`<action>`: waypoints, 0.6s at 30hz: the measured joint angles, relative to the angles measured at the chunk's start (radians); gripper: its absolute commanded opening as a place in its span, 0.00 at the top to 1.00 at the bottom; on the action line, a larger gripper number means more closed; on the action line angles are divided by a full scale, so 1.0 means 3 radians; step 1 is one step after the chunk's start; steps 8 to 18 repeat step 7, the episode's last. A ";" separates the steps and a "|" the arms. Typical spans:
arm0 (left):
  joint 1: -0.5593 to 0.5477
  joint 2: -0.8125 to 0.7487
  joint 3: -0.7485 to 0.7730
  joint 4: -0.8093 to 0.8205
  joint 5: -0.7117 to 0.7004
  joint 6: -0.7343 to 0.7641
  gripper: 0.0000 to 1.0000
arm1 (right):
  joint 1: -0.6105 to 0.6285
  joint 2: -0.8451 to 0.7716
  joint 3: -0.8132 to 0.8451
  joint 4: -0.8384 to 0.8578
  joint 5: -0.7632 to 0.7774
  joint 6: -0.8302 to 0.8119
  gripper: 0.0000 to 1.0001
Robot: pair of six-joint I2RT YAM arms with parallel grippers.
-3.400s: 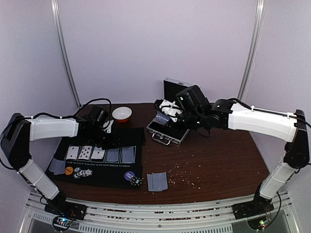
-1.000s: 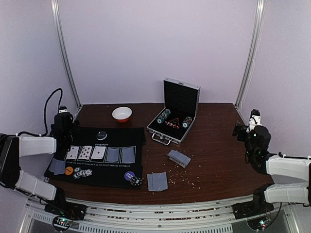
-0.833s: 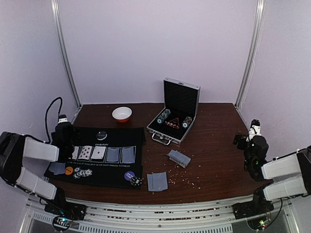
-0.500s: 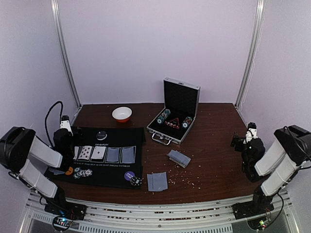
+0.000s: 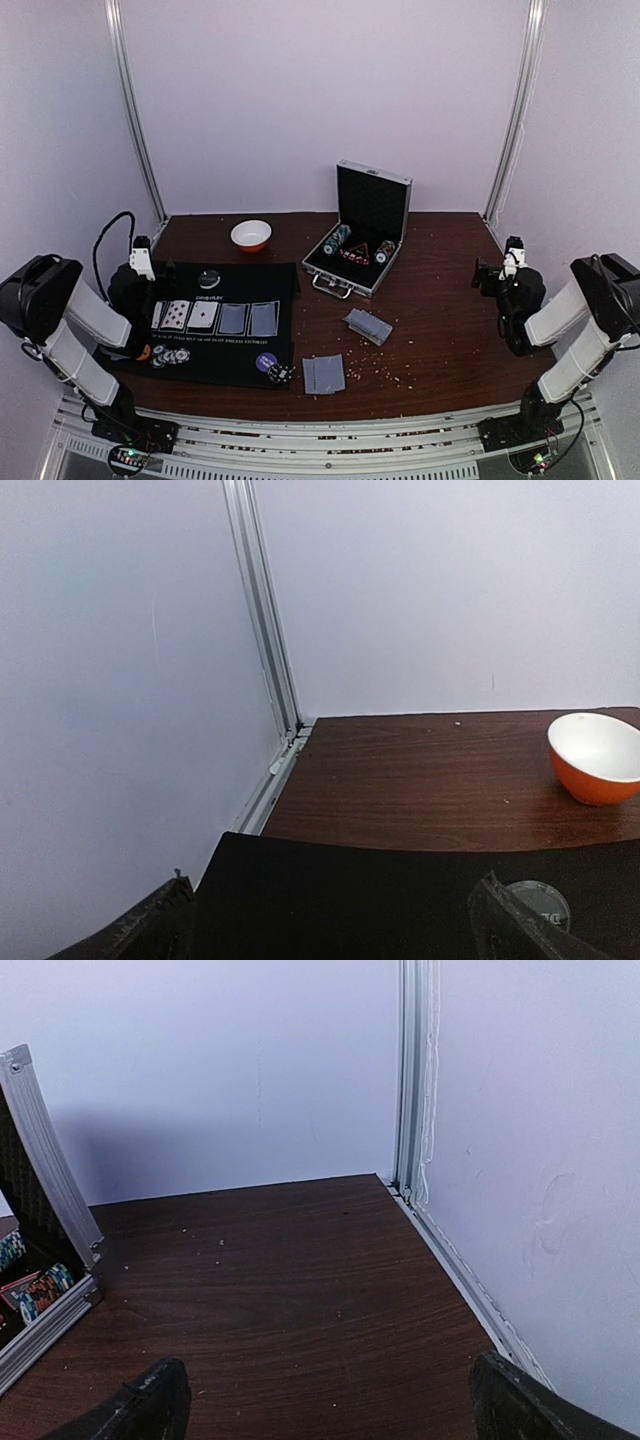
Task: Distribute texas hold em gaming equipment
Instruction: Reset both arms
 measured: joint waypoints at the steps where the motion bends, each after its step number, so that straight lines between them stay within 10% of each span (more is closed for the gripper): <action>1: 0.0001 0.0000 0.0000 0.0008 0.0010 0.0004 0.02 | 0.0000 0.0000 0.0000 -0.0004 -0.0009 0.0000 0.00; 18: 0.0001 0.0000 0.0000 0.0041 0.0034 0.0006 0.02 | 0.0000 0.0000 0.0000 -0.0023 -0.0043 0.0001 0.00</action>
